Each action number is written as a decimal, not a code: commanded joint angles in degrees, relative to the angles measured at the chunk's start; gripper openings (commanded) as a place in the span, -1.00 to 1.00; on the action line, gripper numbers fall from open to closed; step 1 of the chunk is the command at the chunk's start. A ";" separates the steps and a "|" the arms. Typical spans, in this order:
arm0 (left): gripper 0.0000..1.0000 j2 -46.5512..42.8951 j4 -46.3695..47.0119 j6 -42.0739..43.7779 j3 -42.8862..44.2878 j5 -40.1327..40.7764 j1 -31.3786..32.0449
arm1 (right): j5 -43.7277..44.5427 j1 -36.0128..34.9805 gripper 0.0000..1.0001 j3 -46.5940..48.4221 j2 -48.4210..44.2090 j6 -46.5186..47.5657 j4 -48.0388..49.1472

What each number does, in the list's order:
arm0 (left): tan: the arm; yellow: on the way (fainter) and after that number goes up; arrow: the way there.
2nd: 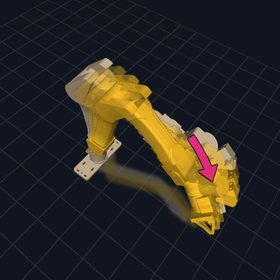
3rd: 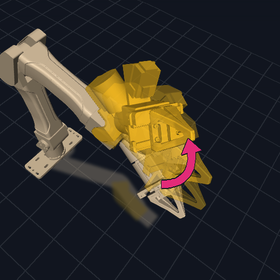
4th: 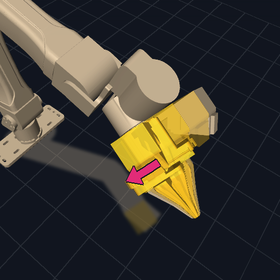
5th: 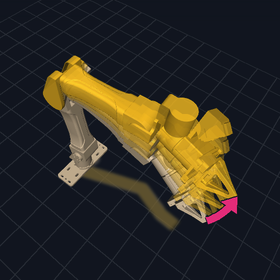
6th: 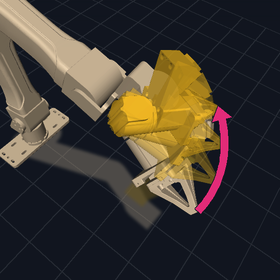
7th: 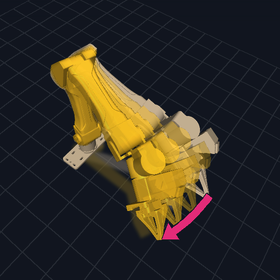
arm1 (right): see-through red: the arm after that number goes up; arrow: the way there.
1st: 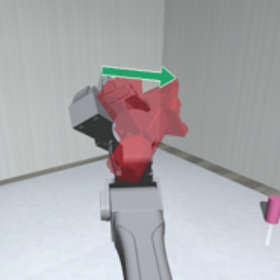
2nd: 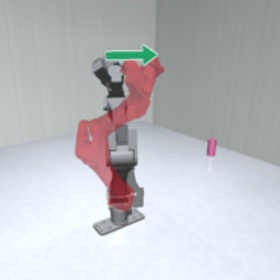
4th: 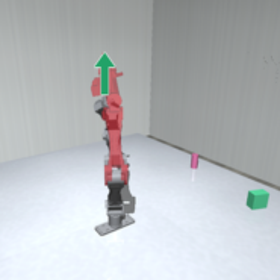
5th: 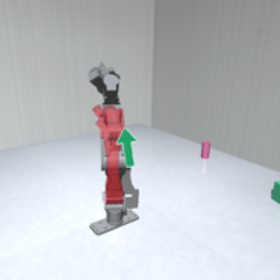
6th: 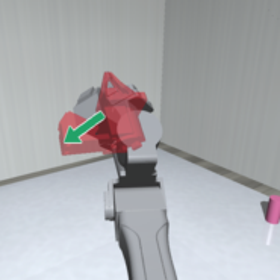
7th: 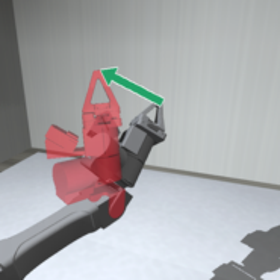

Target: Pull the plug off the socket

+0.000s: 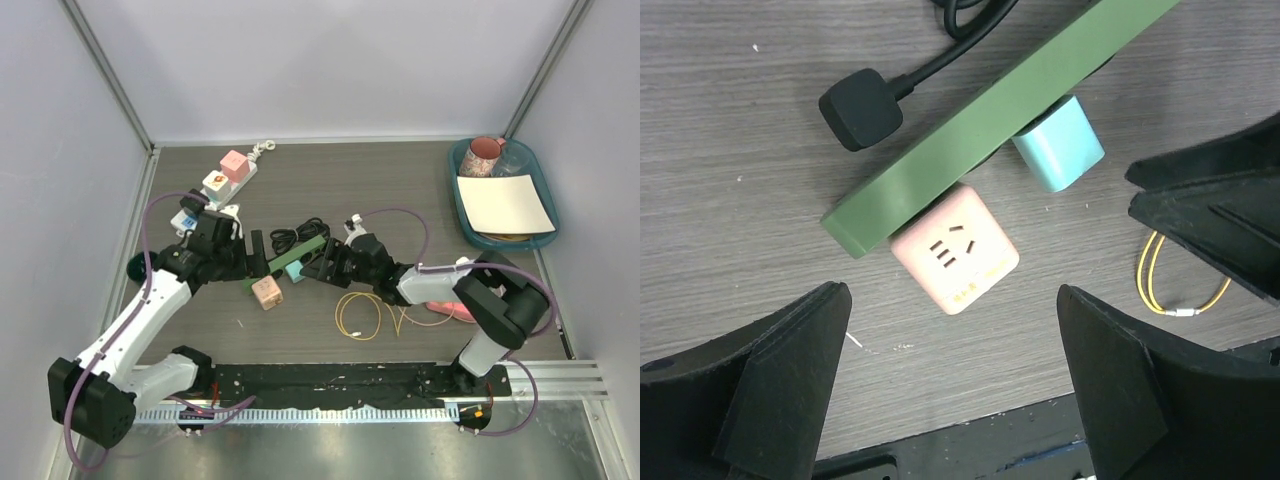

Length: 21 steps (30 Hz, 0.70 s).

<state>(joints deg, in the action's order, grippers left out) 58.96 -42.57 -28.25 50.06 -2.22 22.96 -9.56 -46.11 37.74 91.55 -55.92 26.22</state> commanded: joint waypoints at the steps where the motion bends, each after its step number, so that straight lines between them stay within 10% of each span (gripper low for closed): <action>1: 0.78 1.59 0.11 -1.89 0.65 -2.53 -0.46 | -7.04 2.07 0.36 -1.88 5.30 -4.01 17.01; 21: 0.75 9.68 -0.94 2.14 1.88 -2.96 -2.22 | -13.64 4.09 0.29 -0.12 24.19 -13.86 43.03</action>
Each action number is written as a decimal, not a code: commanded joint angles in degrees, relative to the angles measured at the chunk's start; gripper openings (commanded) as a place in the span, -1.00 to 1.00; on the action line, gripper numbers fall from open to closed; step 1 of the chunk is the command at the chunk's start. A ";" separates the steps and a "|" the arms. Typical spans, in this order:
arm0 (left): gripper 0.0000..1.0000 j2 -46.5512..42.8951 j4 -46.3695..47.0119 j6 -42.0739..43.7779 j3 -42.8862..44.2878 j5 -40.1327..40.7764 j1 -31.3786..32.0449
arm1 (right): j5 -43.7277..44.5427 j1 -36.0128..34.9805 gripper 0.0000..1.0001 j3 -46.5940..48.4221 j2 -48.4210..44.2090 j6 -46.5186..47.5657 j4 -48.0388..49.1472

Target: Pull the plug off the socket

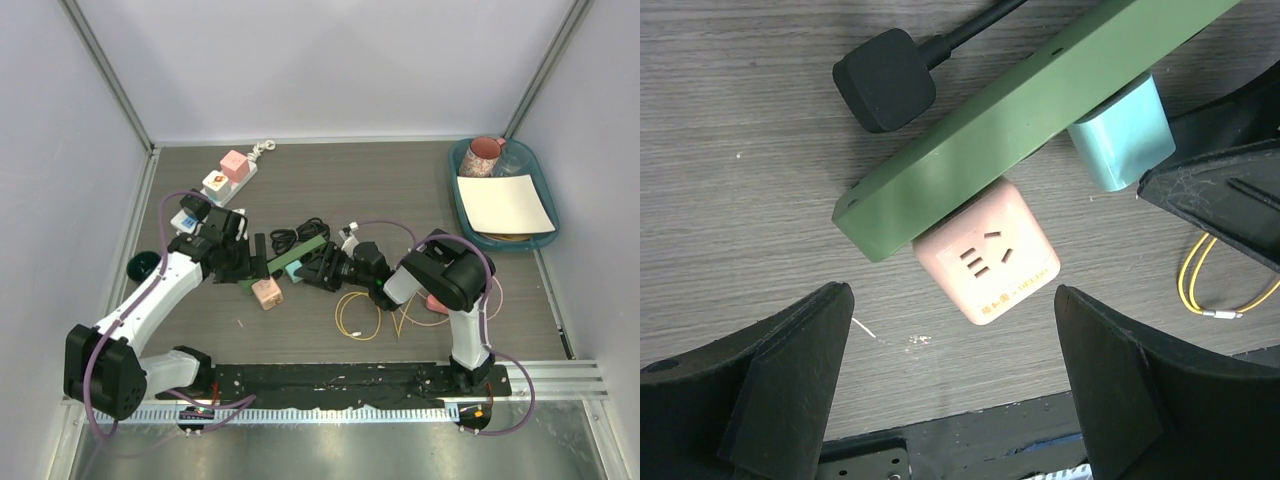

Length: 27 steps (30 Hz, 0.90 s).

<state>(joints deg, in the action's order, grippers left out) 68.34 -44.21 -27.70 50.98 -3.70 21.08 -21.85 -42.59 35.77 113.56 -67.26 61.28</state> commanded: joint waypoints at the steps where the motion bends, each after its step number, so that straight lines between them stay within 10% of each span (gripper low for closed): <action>1: 0.74 0.31 0.87 1.69 1.05 -1.83 -0.34 | -1.36 0.58 0.28 1.85 2.54 -2.69 9.03; 11: 0.74 1.18 1.67 2.83 0.96 -4.38 -0.25 | -3.37 0.93 0.11 4.22 6.67 -4.89 15.45; 21: 0.70 -2.33 6.58 2.66 0.26 -8.85 -0.25 | -5.66 4.35 -0.77 -1.83 4.92 -7.35 21.60; 27: 0.53 -0.58 11.06 7.64 2.10 -10.79 -0.16 | -11.54 6.99 -0.81 -2.90 2.11 -6.13 21.43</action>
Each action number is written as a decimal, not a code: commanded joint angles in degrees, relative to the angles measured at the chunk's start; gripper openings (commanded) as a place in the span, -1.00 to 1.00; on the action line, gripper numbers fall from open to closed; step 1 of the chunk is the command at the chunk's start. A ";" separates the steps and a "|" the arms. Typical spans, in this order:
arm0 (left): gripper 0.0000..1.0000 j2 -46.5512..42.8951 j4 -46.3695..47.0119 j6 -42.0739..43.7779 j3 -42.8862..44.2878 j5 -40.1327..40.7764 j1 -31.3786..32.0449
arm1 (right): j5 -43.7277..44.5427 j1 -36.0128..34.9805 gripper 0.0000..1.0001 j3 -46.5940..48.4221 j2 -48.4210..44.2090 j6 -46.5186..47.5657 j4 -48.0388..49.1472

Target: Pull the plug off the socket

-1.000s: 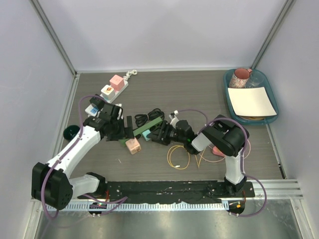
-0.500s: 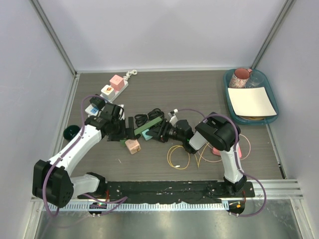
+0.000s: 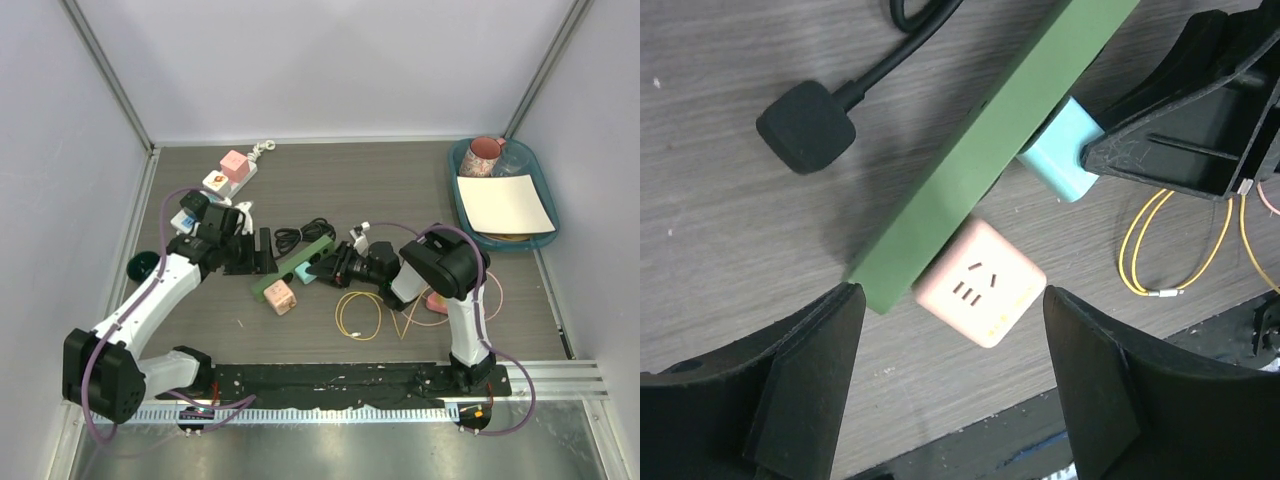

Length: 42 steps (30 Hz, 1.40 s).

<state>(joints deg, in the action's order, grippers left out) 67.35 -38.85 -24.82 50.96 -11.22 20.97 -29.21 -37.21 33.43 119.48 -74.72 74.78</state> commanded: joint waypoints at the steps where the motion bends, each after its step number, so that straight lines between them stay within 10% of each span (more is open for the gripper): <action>1: 0.50 0.59 6.50 6.61 2.13 -4.50 0.03 | -5.67 1.88 -0.82 -0.39 -4.25 2.11 6.01; 16: 0.37 18.33 7.47 15.41 7.84 -10.22 3.55 | -9.20 2.14 -0.84 1.11 -10.23 11.17 -6.58; 42: 0.35 22.03 8.09 17.26 6.08 -6.36 6.19 | -10.34 2.14 -0.85 2.78 -12.61 11.09 -9.57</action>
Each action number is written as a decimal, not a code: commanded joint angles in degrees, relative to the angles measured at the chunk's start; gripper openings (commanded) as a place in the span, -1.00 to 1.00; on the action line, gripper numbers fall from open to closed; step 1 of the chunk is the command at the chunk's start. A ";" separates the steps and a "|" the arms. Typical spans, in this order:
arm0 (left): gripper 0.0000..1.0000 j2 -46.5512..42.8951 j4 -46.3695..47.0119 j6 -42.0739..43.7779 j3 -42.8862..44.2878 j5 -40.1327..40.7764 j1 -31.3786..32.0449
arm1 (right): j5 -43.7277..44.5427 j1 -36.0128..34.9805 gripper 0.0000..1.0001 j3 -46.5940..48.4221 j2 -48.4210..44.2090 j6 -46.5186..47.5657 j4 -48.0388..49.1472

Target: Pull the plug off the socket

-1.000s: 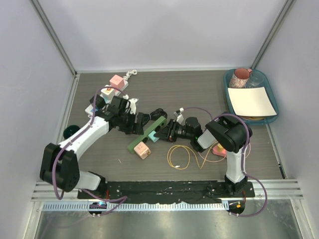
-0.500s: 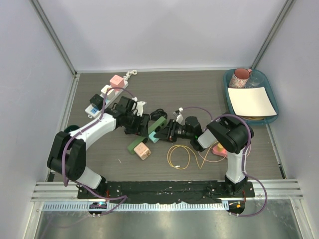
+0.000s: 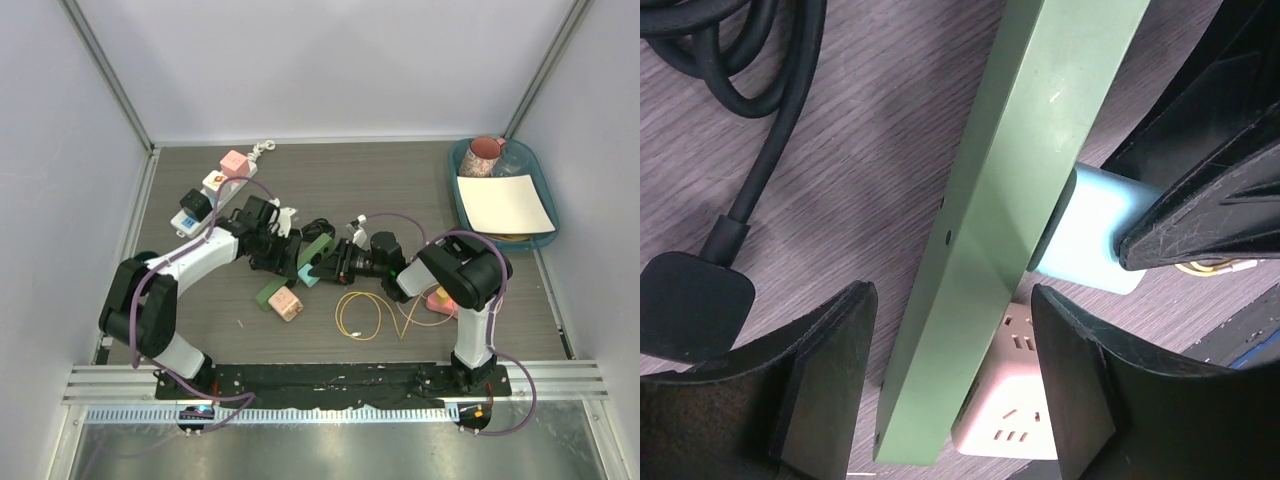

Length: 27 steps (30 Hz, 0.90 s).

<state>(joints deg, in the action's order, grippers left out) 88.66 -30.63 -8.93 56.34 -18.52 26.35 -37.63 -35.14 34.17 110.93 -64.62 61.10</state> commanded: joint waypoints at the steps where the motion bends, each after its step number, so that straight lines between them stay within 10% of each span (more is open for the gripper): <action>1: 0.36 1.07 -0.22 1.46 0.88 1.21 0.98 | -1.84 -0.02 -0.85 2.04 -4.32 1.07 4.11; 17: -1.00 1.43 -3.03 1.81 2.02 1.20 0.99 | -1.49 -0.02 -0.92 -0.07 -4.59 -0.42 6.57; 27: -1.00 1.78 -5.58 0.84 3.16 9.46 0.99 | -1.75 -0.02 -0.98 -1.92 -7.13 0.72 4.47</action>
<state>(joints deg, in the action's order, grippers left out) 90.72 -33.69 -7.42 57.60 -18.41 28.18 -36.99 -34.96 33.23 109.36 -64.60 60.80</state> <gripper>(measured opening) 0.370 0.376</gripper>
